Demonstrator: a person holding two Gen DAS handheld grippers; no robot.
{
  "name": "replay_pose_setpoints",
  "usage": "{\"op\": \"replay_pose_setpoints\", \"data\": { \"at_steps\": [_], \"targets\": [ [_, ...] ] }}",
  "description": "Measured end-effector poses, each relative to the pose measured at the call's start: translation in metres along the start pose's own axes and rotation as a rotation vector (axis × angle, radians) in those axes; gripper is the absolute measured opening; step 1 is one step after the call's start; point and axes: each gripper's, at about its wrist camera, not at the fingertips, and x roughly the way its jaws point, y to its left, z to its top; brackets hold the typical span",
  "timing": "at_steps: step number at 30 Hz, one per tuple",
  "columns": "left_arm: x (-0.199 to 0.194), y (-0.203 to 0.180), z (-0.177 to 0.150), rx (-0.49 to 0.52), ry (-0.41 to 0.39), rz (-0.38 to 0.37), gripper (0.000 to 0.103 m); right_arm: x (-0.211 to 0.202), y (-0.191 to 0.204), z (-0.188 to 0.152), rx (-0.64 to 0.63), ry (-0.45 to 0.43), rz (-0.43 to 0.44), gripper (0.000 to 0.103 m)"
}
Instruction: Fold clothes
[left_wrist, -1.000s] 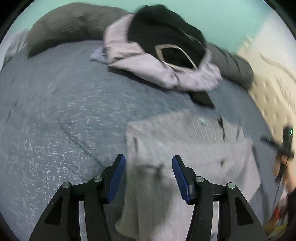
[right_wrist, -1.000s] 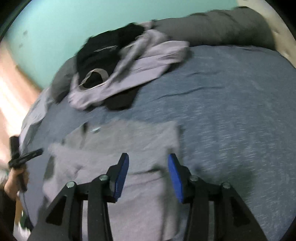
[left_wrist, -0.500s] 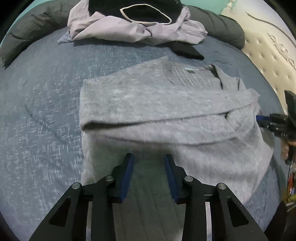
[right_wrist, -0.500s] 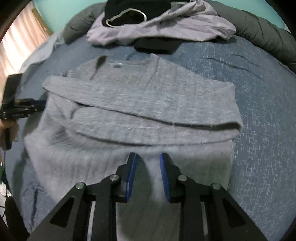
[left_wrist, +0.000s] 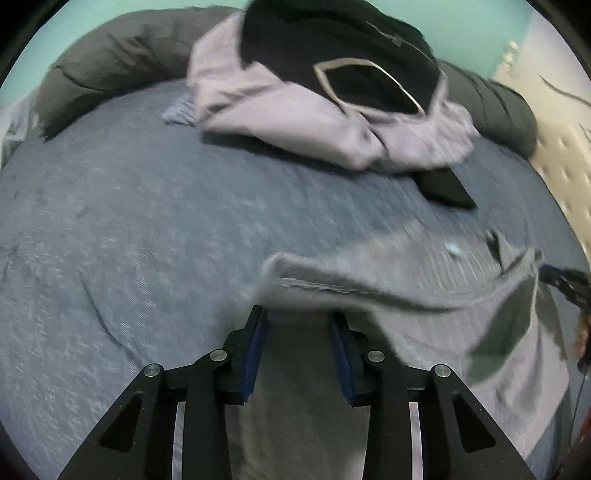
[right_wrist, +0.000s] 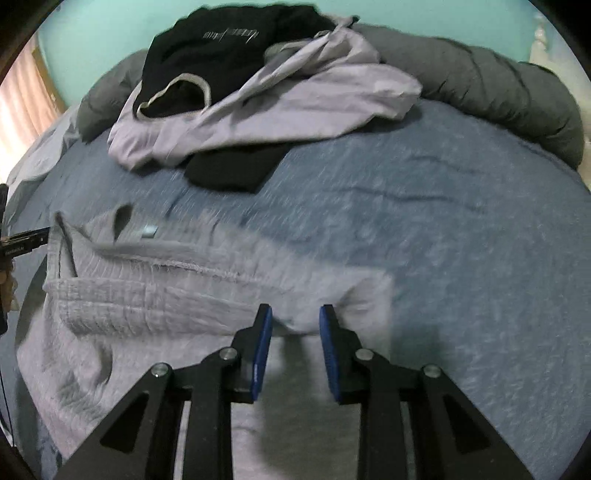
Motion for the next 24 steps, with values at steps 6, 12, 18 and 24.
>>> {"op": "replay_pose_setpoints", "data": {
  "at_steps": [6,12,18,24],
  "targets": [
    [-0.007,0.023,-0.001,-0.028,-0.074,0.029,0.038,0.001,-0.033,-0.012,0.064,-0.029,-0.009,0.033],
    [0.008,0.025,-0.002,-0.022,-0.054,-0.051,0.05,0.0,-0.045,-0.011,0.111,-0.087,0.031,0.034],
    [0.02,0.014,0.001,0.016,-0.016,-0.061,0.05,0.019,-0.02,-0.006,0.002,-0.03,0.016,0.034],
    [0.015,0.01,0.003,0.03,-0.033,-0.049,0.01,0.009,-0.016,-0.01,-0.017,-0.101,-0.057,0.004]
  ]
}}
